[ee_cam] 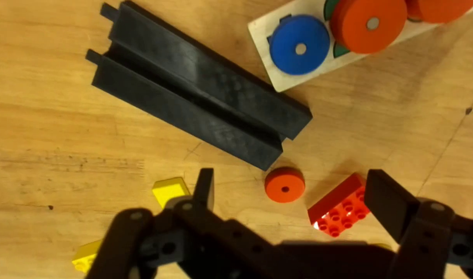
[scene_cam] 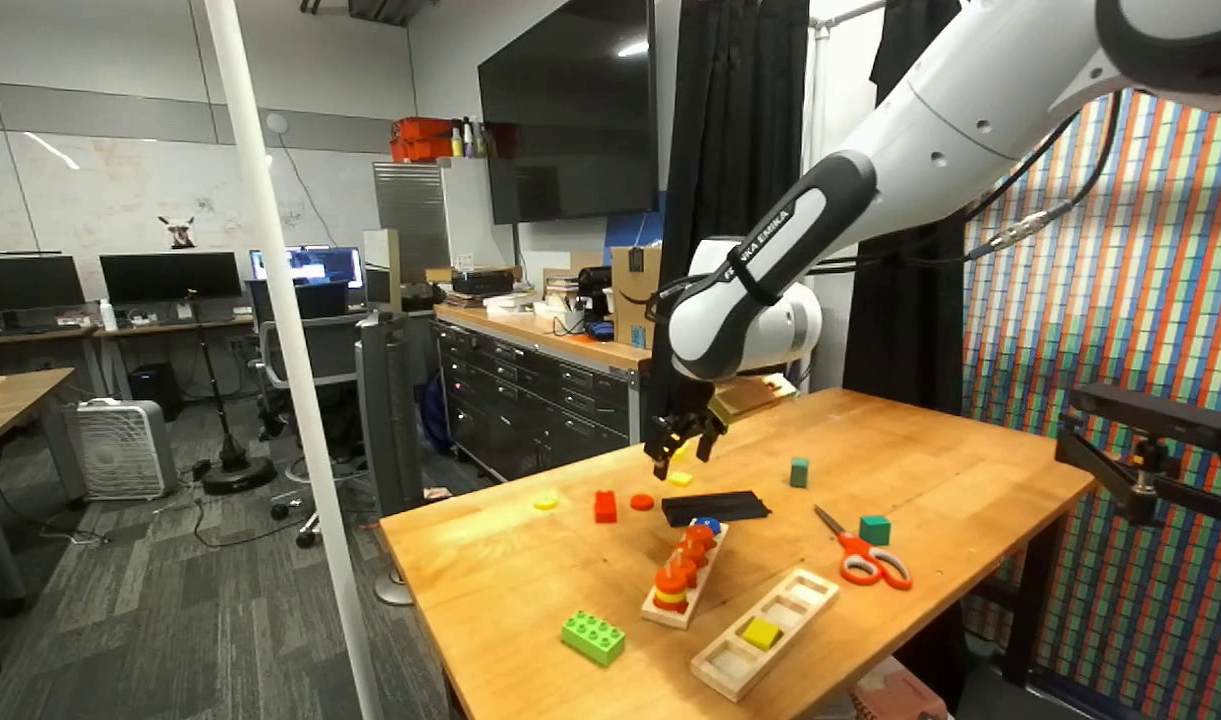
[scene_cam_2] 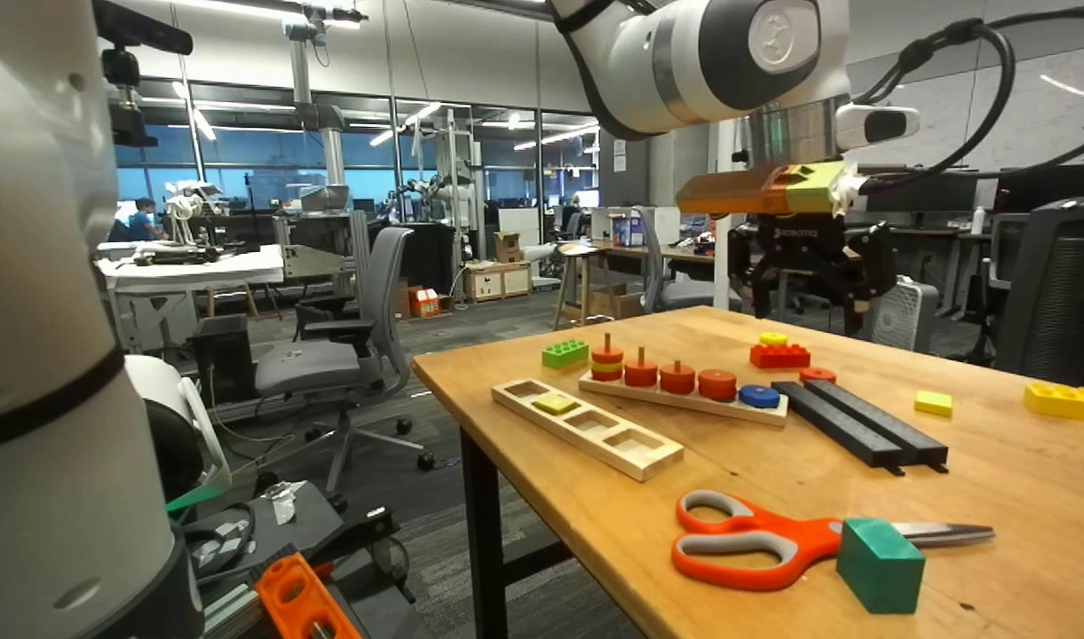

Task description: Put the yellow square in its empty wooden pod

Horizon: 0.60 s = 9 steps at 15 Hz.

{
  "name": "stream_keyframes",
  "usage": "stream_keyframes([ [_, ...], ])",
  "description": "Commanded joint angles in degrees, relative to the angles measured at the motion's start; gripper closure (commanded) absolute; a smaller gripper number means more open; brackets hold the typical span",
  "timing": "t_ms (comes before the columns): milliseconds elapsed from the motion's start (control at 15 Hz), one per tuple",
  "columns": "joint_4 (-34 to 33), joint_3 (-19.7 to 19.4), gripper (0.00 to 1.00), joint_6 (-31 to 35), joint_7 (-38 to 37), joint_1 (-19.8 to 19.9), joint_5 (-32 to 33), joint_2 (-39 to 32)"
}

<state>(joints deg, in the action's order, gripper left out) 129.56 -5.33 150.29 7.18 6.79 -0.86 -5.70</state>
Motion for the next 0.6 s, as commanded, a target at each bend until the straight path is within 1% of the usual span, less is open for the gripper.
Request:
stream_keyframes([
  [0, -8.5, 0.4, 0.00, -1.0, 3.1, 1.5, -6.6, -7.3],
  [200, -14.0, 1.0, 0.00, -3.0, 4.9, 3.6, -10.2, -12.2],
  [533, -23.6, 0.3, 0.00, -9.2, 4.7, 5.8, -7.5, -19.4],
])
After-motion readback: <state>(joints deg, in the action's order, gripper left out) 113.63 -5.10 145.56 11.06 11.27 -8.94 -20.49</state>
